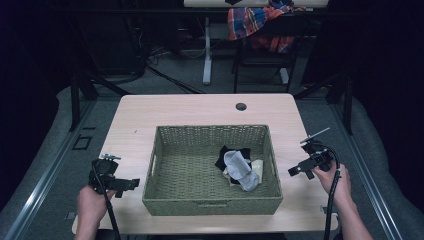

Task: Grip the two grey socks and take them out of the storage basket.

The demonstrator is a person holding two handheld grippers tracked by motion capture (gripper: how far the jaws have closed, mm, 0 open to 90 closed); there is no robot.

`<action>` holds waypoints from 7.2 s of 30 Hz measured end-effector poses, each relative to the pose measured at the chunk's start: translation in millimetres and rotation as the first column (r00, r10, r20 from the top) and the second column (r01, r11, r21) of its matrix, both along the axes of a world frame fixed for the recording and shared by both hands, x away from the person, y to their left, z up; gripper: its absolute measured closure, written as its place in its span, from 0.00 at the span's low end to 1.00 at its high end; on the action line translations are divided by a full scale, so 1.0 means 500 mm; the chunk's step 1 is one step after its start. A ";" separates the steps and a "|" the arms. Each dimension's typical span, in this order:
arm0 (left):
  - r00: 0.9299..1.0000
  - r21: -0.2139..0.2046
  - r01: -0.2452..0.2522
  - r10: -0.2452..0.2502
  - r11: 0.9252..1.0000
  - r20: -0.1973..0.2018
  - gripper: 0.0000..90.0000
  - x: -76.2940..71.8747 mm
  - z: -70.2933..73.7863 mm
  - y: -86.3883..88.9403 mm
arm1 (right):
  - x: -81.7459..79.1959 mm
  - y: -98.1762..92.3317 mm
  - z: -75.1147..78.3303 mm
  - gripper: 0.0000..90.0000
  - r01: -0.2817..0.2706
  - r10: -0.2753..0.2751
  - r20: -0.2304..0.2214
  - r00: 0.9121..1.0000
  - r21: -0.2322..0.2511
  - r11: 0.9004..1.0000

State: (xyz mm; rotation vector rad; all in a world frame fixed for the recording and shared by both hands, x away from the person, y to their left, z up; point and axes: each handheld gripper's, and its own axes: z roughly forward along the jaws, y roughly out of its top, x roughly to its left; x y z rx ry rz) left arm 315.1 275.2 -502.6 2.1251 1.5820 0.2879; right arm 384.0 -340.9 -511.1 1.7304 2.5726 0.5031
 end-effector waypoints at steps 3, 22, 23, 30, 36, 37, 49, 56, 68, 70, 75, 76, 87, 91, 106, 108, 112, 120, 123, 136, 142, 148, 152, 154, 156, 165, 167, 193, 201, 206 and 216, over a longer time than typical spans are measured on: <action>1.000 0.002 -0.002 0.002 1.000 0.001 0.00 0.000 0.000 0.000 | 0.000 0.000 -0.001 0.01 -0.006 0.006 -0.006 1.000 -0.003 1.000; 1.000 0.002 0.009 -0.009 1.000 0.003 0.00 0.001 0.002 -0.005 | -0.003 0.006 0.016 0.04 -0.032 0.032 0.011 0.999 -0.035 0.999; 1.000 0.003 0.009 -0.009 1.000 0.006 0.00 0.001 0.002 -0.003 | -0.005 0.009 0.021 0.05 -0.024 0.026 0.029 0.999 -0.043 0.999; 1.000 0.000 0.006 -0.006 1.000 0.007 0.00 0.000 0.004 0.001 | -0.012 0.020 0.057 0.04 -0.034 0.037 0.068 0.997 -0.037 0.999; 1.000 -0.007 -0.003 0.003 1.000 0.011 0.00 -0.001 0.005 0.006 | -0.009 0.035 0.086 0.03 -0.026 0.028 0.056 0.998 -0.026 0.999; 1.000 -0.007 -0.003 0.003 1.000 0.013 0.00 -0.001 0.005 0.006 | -0.008 0.039 0.095 0.02 -0.030 0.031 0.057 0.998 -0.021 0.999; 1.000 -0.005 -0.005 0.005 1.000 0.007 0.00 0.000 0.003 0.003 | -0.012 0.069 0.184 0.00 -0.073 0.070 0.139 0.988 0.016 0.997; 1.000 -0.004 -0.007 0.008 1.000 0.006 0.00 0.000 0.003 0.004 | -0.008 0.114 0.240 0.00 -0.123 0.109 0.185 0.977 0.068 0.990; 1.000 -0.002 -0.008 0.008 1.000 0.007 0.00 0.000 0.001 0.003 | 0.015 0.209 0.244 0.00 -0.197 0.181 0.162 0.970 0.089 0.976; 1.000 -0.002 -0.007 0.007 1.000 0.007 0.00 0.000 0.001 0.003 | 0.022 0.231 0.236 0.00 -0.213 0.200 0.142 0.969 0.080 0.974; 1.000 -0.003 -0.007 0.007 1.000 0.007 0.00 0.000 0.001 0.003 | 0.032 0.253 0.232 0.00 -0.235 0.226 0.132 0.965 0.054 0.970; 1.000 -0.002 -0.005 0.005 1.000 0.005 0.00 0.000 0.002 0.003 | 0.036 0.268 0.225 0.00 -0.242 0.232 0.128 0.964 0.066 0.968; 1.000 -0.002 -0.004 0.004 1.000 0.008 0.00 0.001 0.002 0.004 | 0.029 0.324 0.176 0.17 -0.300 0.294 0.095 0.951 0.044 0.953; 1.000 -0.001 -0.004 0.004 1.000 0.009 0.00 0.001 0.002 0.004 | 0.024 0.347 0.153 0.28 -0.336 0.335 0.065 0.940 0.005 0.942; 1.000 -0.004 -0.004 0.004 1.000 0.010 0.00 0.001 0.002 0.004 | 0.022 0.360 0.113 0.67 -0.357 0.358 0.028 0.933 -0.045 0.933; 1.000 -0.004 -0.002 0.002 1.000 0.009 0.00 0.001 0.002 0.004 | 0.022 0.362 0.110 0.74 -0.372 0.373 0.020 0.927 -0.052 0.927; 1.000 -0.004 -0.003 0.003 1.000 0.010 0.00 0.001 0.003 0.005 | 0.020 0.365 0.104 0.89 -0.365 0.366 0.010 0.931 -0.031 0.930; 1.000 -0.006 -0.002 0.002 1.000 0.007 0.00 0.001 0.003 0.006 | 0.014 0.346 0.143 0.95 -0.375 0.375 0.056 0.925 -0.008 0.927; 1.000 -0.007 -0.003 0.003 1.000 0.007 0.00 0.001 0.003 0.006 | 0.011 0.338 0.157 0.95 -0.368 0.368 0.074 0.927 -0.005 0.930; 1.000 -0.010 -0.002 0.002 1.000 0.006 0.00 0.001 0.002 0.005 | 0.000 0.310 0.204 0.95 -0.341 0.333 0.140 0.932 0.033 0.940; 1.000 -0.010 -0.001 0.001 1.000 0.006 0.00 0.002 0.001 0.004 | -0.004 0.300 0.221 0.95 -0.326 0.316 0.162 0.935 0.046 0.944; 1.000 -0.009 0.001 0.000 1.000 0.005 0.00 0.002 0.001 0.004 | -0.006 0.293 0.231 0.95 -0.329 0.317 0.176 0.932 0.045 0.943; 1.000 -0.008 0.002 -0.002 1.000 0.005 0.00 0.002 0.001 0.004 | -0.007 0.288 0.239 0.95 -0.318 0.304 0.182 0.935 0.058 0.946; 1.000 -0.008 0.002 -0.002 1.000 0.006 0.00 0.002 0.001 0.004 | -0.008 0.285 0.242 0.95 -0.314 0.299 0.186 0.936 0.056 0.948; 1.000 -0.008 0.002 -0.002 1.000 0.006 0.00 0.002 0.001 0.003 | -0.009 0.282 0.246 0.95 -0.313 0.298 0.185 0.937 0.055 0.948; 1.000 -0.006 0.004 -0.004 1.000 0.002 0.00 0.002 0.001 0.004 | -0.017 0.274 0.264 0.95 -0.305 0.285 0.218 0.933 0.067 0.950; 1.000 -0.006 0.004 -0.004 1.000 0.002 0.00 0.002 0.001 0.004 | -0.019 0.268 0.272 0.95 -0.310 0.291 0.219 0.931 0.056 0.949; 1.000 -0.003 0.009 -0.009 1.000 -0.003 0.01 0.002 0.001 0.001 | -0.032 0.184 0.317 0.95 -0.201 0.171 0.297 0.939 0.071 0.977; 1.000 -0.008 0.005 -0.005 1.000 -0.003 0.01 0.002 0.000 0.000 | -0.031 0.145 0.322 0.95 -0.149 0.121 0.310 0.943 0.068 0.987; 1.000 -0.007 0.009 -0.009 1.000 -0.003 0.01 0.003 0.000 -0.001 | -0.030 0.125 0.322 0.95 -0.123 0.095 0.314 0.945 0.068 0.990; 1.000 -0.006 0.009 -0.010 1.000 -0.005 0.01 0.002 0.000 -0.002 | -0.026 0.086 0.319 0.95 -0.070 0.045 0.307 0.951 0.070 0.995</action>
